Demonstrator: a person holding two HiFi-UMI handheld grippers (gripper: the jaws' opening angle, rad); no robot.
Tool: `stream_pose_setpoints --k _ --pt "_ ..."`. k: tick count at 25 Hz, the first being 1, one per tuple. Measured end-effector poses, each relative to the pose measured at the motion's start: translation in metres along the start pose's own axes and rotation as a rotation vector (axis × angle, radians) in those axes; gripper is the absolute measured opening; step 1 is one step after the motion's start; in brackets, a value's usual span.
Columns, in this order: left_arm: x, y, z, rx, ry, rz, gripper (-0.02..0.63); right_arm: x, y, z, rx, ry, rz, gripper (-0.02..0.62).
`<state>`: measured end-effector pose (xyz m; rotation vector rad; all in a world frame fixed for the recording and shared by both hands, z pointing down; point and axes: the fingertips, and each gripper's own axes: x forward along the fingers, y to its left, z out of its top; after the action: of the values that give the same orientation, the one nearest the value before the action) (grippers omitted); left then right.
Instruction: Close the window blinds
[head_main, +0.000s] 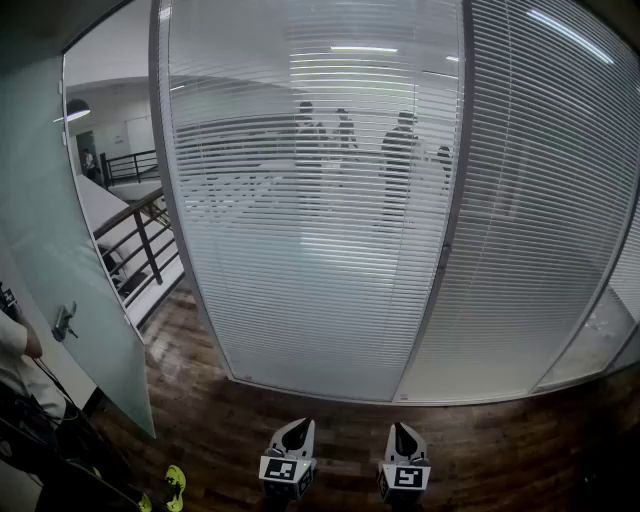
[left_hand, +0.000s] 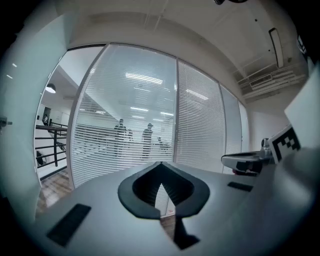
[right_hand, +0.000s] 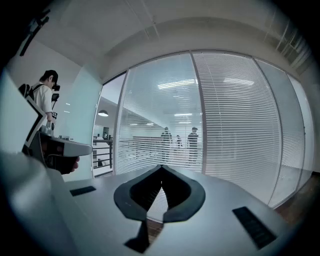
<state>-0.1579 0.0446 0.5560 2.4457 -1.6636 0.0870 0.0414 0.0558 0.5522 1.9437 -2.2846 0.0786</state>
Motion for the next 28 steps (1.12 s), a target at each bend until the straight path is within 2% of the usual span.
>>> stream_pose_setpoints --k 3,7,12,17,21,28 --pt "-0.002 -0.002 0.010 0.032 -0.030 -0.020 0.000 0.001 0.000 -0.007 -0.001 -0.017 0.005 0.003" --pt "0.001 0.000 0.007 0.035 -0.039 -0.031 0.000 0.001 0.000 0.005 -0.013 -0.024 -0.004 0.003" --pt "-0.002 0.004 0.011 0.043 -0.029 0.003 0.000 0.003 -0.001 -0.003 -0.028 -0.031 0.003 0.003" --pt "0.003 0.000 0.007 0.049 -0.044 -0.028 0.000 0.005 -0.006 0.010 -0.024 -0.026 -0.014 0.003" --pt "0.002 0.001 0.013 0.048 -0.032 -0.003 0.000 0.007 -0.007 0.006 -0.022 -0.002 -0.012 0.003" --pt "0.006 -0.007 0.014 0.053 -0.052 -0.053 0.000 0.009 -0.001 0.011 -0.020 -0.019 0.007 0.003"
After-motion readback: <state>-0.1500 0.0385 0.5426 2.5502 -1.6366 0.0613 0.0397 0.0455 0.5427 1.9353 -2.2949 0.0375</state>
